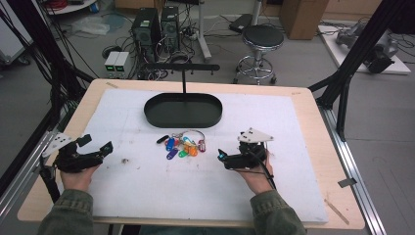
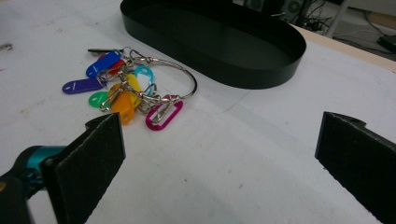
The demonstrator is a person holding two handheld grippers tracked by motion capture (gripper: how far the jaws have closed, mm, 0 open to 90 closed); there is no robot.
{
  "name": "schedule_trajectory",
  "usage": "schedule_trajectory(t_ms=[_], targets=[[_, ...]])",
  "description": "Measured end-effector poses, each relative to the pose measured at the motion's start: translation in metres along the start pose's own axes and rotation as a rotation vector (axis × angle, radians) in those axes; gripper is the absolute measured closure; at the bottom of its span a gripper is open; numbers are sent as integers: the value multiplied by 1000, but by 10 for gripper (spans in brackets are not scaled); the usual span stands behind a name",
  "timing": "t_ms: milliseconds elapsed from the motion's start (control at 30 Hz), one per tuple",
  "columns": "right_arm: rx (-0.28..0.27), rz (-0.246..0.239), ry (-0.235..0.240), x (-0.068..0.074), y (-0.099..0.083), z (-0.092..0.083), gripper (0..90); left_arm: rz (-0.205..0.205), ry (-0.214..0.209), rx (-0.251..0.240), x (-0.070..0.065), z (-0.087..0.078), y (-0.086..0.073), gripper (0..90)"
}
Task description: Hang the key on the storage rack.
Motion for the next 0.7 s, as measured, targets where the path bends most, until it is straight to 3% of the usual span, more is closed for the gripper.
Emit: schedule_trajectory(t_ms=[233, 533, 700], targets=[[39, -29, 45, 5, 12, 18, 5, -2, -1, 2, 1, 0, 0, 17], [84, -19, 92, 7, 7, 35, 5, -2, -3, 3, 0, 1, 0, 17], [102, -30, 121, 9, 13, 43, 6, -1, -3, 3, 0, 1, 0, 17]])
Point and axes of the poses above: each handheld gripper's, and its own axes: z roughly forward along the jaws, y roughly out of its top, x roughly to its left, the point moved 6 cm from there along z, roughly forward along the jaws, and after that the axes turned 13 degrees about -z, right-handed, at the moved point
